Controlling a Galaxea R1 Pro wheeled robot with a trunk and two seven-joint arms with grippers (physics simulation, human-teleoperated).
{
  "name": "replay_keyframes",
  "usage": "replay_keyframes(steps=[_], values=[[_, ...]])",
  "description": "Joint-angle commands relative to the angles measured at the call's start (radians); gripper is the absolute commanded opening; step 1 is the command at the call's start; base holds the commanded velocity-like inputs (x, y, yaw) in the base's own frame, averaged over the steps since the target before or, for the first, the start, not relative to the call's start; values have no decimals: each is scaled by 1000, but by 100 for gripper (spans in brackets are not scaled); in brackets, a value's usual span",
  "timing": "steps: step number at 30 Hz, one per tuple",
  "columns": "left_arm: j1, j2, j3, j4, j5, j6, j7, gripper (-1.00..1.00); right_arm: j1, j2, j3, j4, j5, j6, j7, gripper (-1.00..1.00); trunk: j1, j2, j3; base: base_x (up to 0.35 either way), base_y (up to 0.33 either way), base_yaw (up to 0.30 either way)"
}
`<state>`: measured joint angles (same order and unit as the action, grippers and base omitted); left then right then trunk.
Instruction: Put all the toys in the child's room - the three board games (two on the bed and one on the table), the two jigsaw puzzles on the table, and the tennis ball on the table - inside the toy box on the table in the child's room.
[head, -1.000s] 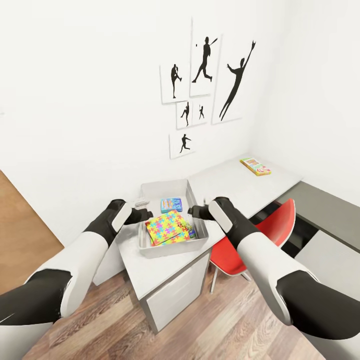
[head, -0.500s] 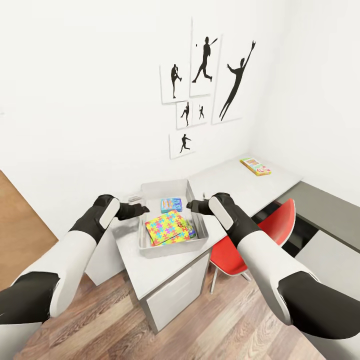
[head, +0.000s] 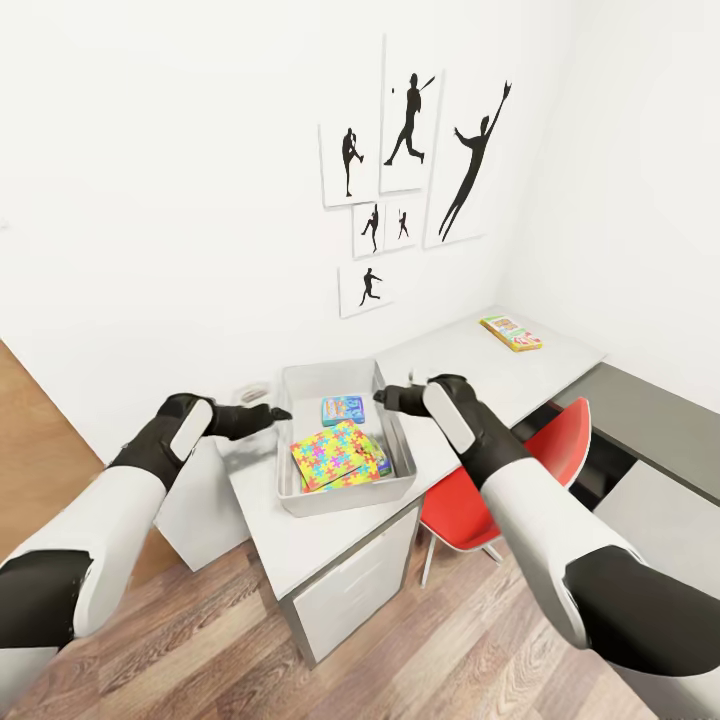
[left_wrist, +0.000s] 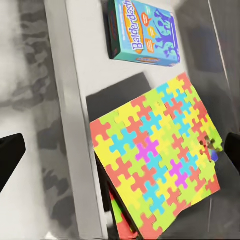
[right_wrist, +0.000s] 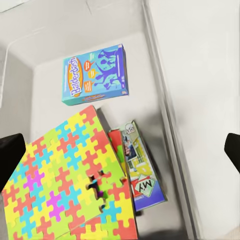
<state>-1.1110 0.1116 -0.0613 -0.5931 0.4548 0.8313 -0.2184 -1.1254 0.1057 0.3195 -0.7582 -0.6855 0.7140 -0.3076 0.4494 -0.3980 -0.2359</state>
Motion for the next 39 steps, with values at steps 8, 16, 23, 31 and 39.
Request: replay_keyframes(steps=[8, 16, 23, 31, 39], values=[[24, 65, -3, 2, 0, -3, -295, 100, 11, -6, 3, -116, -13, 11, -10, 100, 1, -2, -2, 0, 0, 0], [50, 96, -3, 2, 2, -6, -410, 100, 52, -6, 2, -143, -15, 18, -10, 100, 1, -2, -2, 0, 0, 0], [76, 131, -3, 3, 2, -6, -535, 100, 57, -6, -13, -152, -17, 18, -9, 100, 1, -2, -2, 0, 0, 0], [112, 179, -3, 3, -3, -7, -706, 100, 68, -6, -92, -215, -22, 73, -9, 100, 1, -2, 2, 0, 0, -71], [116, 188, -3, 3, -5, -6, -751, 100, 133, -6, -141, -365, -23, 125, -10, 100, 1, -2, 11, 0, 0, -186]])
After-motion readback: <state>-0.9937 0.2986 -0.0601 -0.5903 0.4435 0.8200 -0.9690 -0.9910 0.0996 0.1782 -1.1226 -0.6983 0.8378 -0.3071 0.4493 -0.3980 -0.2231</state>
